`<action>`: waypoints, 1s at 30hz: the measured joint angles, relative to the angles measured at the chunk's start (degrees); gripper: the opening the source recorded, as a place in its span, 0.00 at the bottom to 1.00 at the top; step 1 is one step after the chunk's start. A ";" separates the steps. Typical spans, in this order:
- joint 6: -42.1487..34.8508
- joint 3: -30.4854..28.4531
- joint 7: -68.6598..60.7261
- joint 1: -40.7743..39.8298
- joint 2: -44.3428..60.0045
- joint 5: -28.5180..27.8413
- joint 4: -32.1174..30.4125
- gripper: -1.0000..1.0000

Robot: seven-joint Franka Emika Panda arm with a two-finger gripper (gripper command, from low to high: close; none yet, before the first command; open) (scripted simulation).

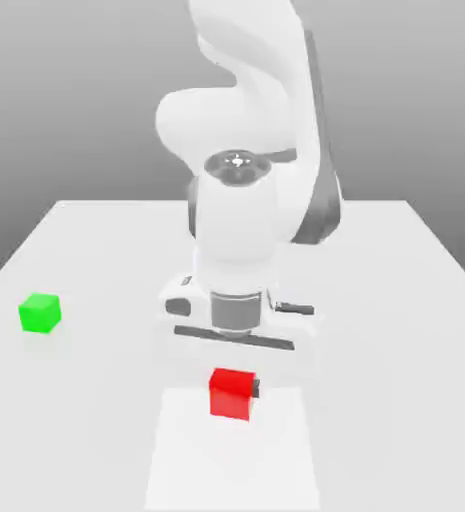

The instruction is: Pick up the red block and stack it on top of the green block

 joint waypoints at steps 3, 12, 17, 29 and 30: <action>-1.37 0.59 0.12 -0.55 -1.61 0.08 -0.73 0.00; -5.06 -13.99 8.73 2.92 -2.19 -4.44 -2.80 0.00; -7.18 -24.99 15.87 -13.12 -4.00 -8.65 -3.58 0.00; -8.32 -37.57 32.40 -38.28 -11.47 -16.43 -3.28 0.00; -7.68 -37.83 32.05 -38.12 -10.52 -15.93 -3.29 0.00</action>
